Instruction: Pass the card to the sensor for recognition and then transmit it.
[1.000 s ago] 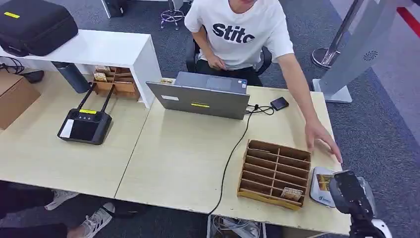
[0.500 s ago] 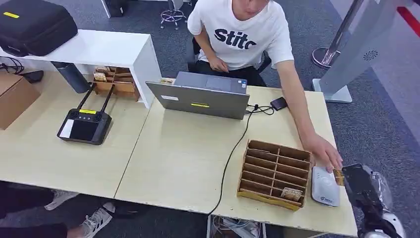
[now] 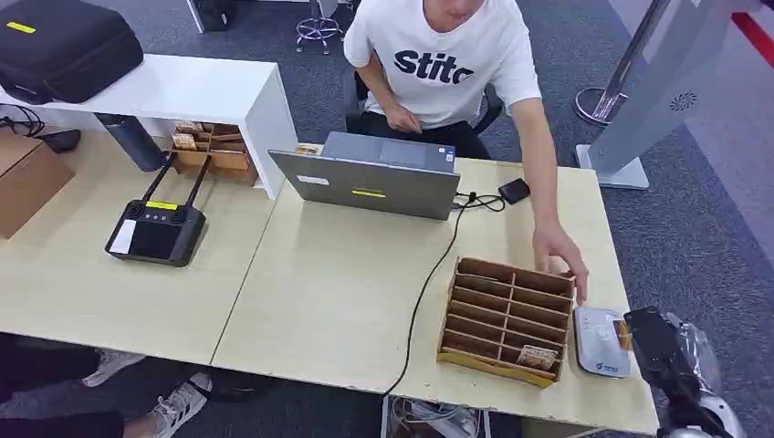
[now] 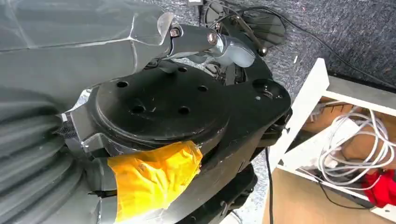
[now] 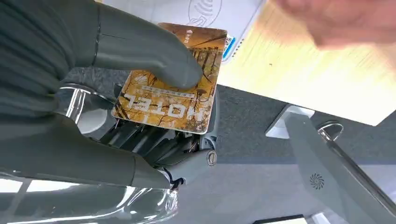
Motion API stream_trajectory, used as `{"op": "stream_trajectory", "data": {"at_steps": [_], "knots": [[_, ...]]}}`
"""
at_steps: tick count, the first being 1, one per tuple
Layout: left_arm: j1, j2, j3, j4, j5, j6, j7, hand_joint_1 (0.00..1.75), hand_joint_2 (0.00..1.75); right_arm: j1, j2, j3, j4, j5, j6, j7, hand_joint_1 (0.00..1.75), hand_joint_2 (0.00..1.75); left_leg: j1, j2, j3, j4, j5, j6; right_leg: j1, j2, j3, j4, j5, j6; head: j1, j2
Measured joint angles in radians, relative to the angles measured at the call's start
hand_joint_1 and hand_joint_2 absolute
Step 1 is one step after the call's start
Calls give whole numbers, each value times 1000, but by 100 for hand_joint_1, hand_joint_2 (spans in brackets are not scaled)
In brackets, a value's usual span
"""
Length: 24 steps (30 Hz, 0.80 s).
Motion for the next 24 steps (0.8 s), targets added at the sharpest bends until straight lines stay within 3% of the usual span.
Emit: {"op": "stream_trajectory", "data": {"at_steps": [11,24], "knots": [[0,-1,-19,0,24,3,0,0,175,27,0,-47,0,17,6,3,175,175,0,0,-1,0,0,0,0,0,0,0,0,0,0,0],[0,0,-27,0,34,3,0,0,175,32,1,-47,4,22,-3,-16,175,175,0,0,-1,0,0,0,0,0,0,0,0,0,0,0]]}}
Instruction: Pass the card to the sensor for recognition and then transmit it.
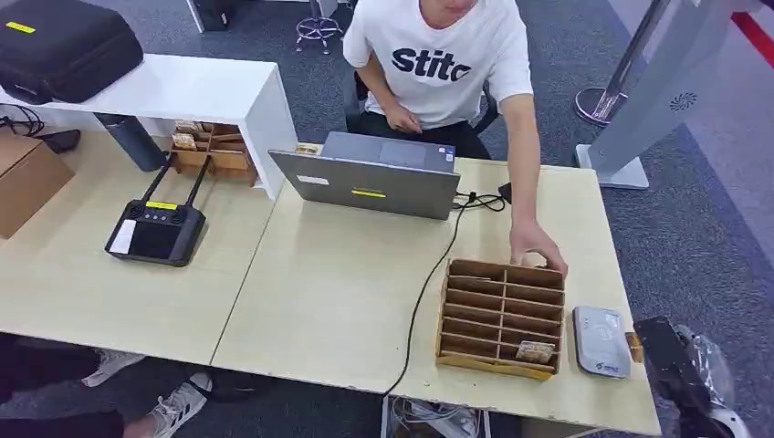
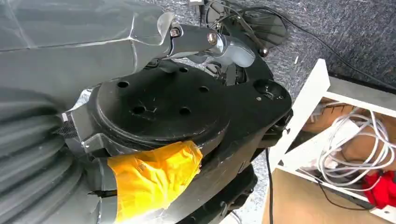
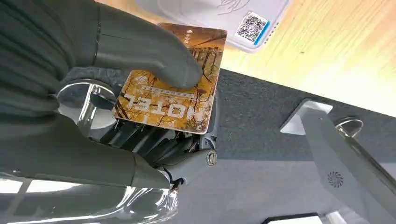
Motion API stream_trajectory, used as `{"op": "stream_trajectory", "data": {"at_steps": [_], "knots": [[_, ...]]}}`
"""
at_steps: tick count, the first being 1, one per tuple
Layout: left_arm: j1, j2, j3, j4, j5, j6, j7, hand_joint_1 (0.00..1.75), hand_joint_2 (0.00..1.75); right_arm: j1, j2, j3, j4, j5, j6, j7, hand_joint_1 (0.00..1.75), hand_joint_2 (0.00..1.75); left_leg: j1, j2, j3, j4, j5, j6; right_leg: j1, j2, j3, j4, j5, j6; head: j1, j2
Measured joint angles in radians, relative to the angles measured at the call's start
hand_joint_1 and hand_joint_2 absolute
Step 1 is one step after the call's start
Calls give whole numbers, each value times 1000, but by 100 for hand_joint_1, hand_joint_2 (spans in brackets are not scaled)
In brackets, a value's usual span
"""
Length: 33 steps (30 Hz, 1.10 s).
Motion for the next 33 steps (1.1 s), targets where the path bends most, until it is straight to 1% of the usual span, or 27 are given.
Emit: {"op": "stream_trajectory", "data": {"at_steps": [4,8,10,12,15,19,22,24,27,30,33], "knots": [[0,-2,-10,0,16,0,-6,0,175,0,6,-1,-40,-8,-64,-61,175,175,0,0,0,0,0,0,0,0,0,0,0,0,0,0],[2,-8,-19,0,30,6,-21,0,175,-5,14,-3,-143,-12,-144,-123,175,175,0,0,0,0,0,0,0,0,0,0,0,0,0,0],[3,-11,-21,1,37,6,-28,0,175,-13,16,-5,-195,-14,-165,-138,175,175,0,0,0,0,0,0,0,0,0,0,0,0,0,0],[4,-11,-23,1,42,4,-29,0,175,-30,16,-5,-243,-21,-169,-154,175,175,0,0,0,0,0,0,0,0,0,0,0,0,0,0],[3,-12,-28,2,41,0,-29,0,175,-84,16,9,-291,-19,-135,-178,175,175,0,1,-1,0,1,0,0,1,0,1,1,0,0,0],[-2,-6,-46,5,36,-12,-26,0,175,-220,13,82,-296,-5,-85,-183,175,175,0,2,0,0,3,0,0,3,-1,1,3,0,0,0],[-7,2,-61,5,29,-29,-26,0,175,-348,13,165,-275,-2,-24,-174,175,175,0,3,-2,0,5,0,0,4,-3,1,6,-1,0,0],[-15,9,-71,6,24,-41,-25,0,175,-450,14,245,-237,-7,33,-149,175,175,0,3,-3,0,7,-2,0,5,-4,1,7,-2,0,0],[-21,18,-83,7,19,-54,-18,0,175,-592,24,358,-157,-10,95,-105,175,175,0,2,-5,0,10,-1,0,3,-6,2,8,-2,0,0],[-24,22,-94,7,19,-59,-16,0,175,-681,35,444,-90,-18,108,-90,175,175,0,-1,-6,0,12,-2,0,1,-7,2,10,-2,0,0],[-24,24,-97,7,19,-61,-16,0,175,-713,38,481,-60,-25,106,-87,175,175,0,-2,-7,0,12,-2,0,-1,-7,2,10,-2,0,0]]}}
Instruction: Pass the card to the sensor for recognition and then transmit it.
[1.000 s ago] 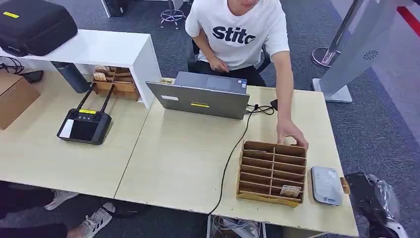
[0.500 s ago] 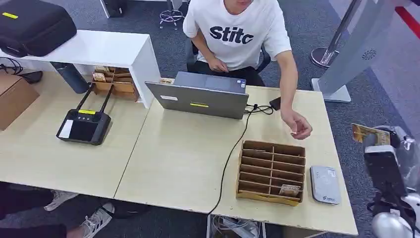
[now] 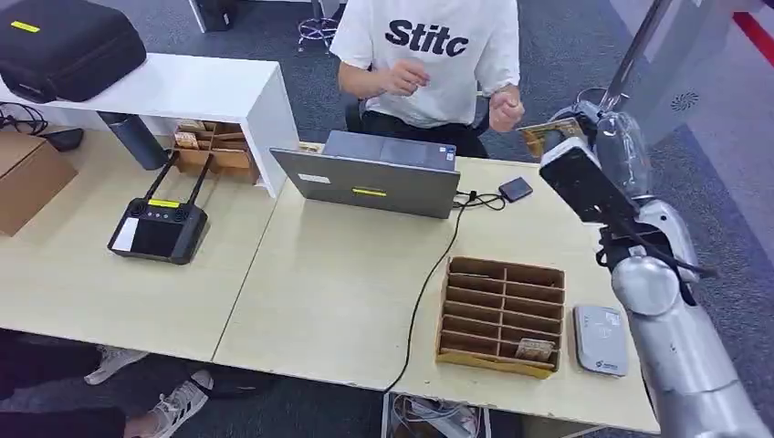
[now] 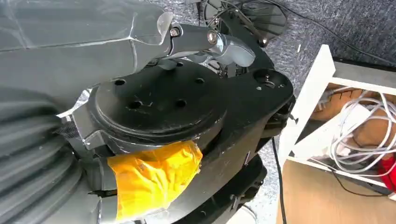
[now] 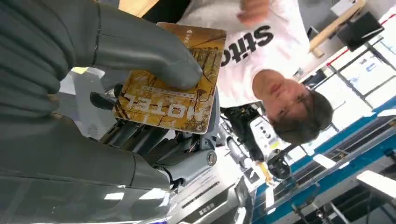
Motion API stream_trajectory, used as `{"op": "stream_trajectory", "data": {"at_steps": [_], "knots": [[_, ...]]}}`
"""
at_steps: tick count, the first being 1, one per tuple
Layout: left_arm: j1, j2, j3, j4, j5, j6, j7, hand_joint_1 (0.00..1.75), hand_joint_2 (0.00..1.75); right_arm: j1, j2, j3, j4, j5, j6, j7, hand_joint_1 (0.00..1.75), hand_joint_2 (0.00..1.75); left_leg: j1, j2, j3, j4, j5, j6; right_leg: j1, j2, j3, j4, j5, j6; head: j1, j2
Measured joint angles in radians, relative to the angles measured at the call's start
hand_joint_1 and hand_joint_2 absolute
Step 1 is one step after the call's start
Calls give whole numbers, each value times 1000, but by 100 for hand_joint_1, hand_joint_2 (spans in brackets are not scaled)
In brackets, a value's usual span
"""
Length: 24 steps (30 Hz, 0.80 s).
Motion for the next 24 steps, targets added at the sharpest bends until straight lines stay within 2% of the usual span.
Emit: {"op": "stream_trajectory", "data": {"at_steps": [9,12,18,24], "knots": [[0,1,-2,0,0,-2,0,0,175,-27,0,42,33,-3,-1,7,175,175,0,0,-1,0,0,0,0,0,-1,-1,0,0,0,0],[-2,3,-10,0,-11,-1,13,0,175,-58,8,63,63,7,40,35,175,175,0,1,-2,0,0,0,0,1,-1,0,0,0,0,0],[-17,11,-26,0,-18,1,53,0,175,-227,69,138,278,26,105,108,175,175,0,2,-2,0,3,-3,0,2,-3,1,3,-2,0,0],[-26,14,-37,0,-18,1,75,0,175,-347,135,188,499,27,123,143,175,175,0,2,-2,0,4,-2,0,1,-4,1,4,-3,0,0]]}}
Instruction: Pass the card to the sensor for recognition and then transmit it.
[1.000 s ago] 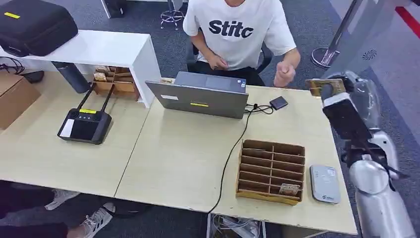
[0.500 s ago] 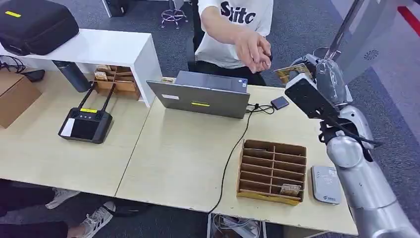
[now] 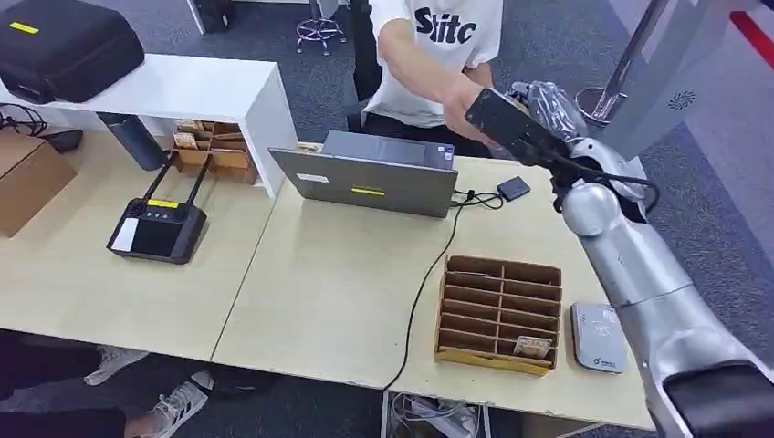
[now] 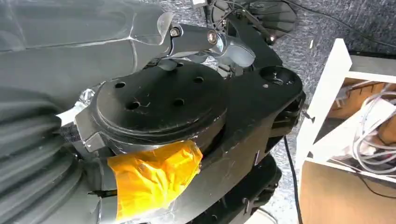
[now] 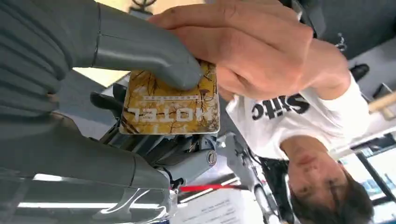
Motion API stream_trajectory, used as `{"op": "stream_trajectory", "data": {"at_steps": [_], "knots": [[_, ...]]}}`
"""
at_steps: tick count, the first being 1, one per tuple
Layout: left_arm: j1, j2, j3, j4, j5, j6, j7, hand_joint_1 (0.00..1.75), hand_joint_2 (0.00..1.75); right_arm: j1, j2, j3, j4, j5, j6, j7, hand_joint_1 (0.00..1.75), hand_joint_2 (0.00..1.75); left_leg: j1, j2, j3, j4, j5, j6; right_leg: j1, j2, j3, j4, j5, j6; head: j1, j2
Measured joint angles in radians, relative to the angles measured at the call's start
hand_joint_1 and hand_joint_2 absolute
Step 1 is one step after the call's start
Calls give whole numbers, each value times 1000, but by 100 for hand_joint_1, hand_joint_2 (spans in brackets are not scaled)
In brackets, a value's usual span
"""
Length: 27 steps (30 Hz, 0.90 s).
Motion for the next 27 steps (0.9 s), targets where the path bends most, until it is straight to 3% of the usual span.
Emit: {"op": "stream_trajectory", "data": {"at_steps": [4,5,6,15,20,27], "knots": [[0,0,-6,0,0,1,1,0,175,-31,27,16,95,-3,-5,11,175,175,0,-2,-1,0,0,0,0,-2,0,0,0,0,0,0],[0,0,-6,0,1,1,1,0,175,-35,31,19,108,-3,-6,11,154,175,0,-2,-1,0,0,0,0,-2,0,0,0,0,0,0],[0,0,-6,0,2,1,1,0,175,-38,34,22,124,-3,-6,11,0,175,0,-3,-1,0,0,0,0,-3,0,0,0,0,0,0],[1,-5,-6,0,9,9,1,0,175,-6,29,32,127,-52,-62,-38,0,175,-1,-1,-2,0,0,1,0,-1,-2,-1,0,0,0,0],[8,-14,-6,1,28,19,-7,0,175,94,-16,-6,-22,-148,-96,-98,0,175,-1,-2,-3,0,0,1,0,-2,-3,-2,0,0,0,0],[16,-31,-5,3,61,38,-34,0,175,300,-135,-94,-299,-215,-131,-193,0,175,-1,-2,-3,0,-1,1,-1,-2,-3,-3,0,1,0,0]]}}
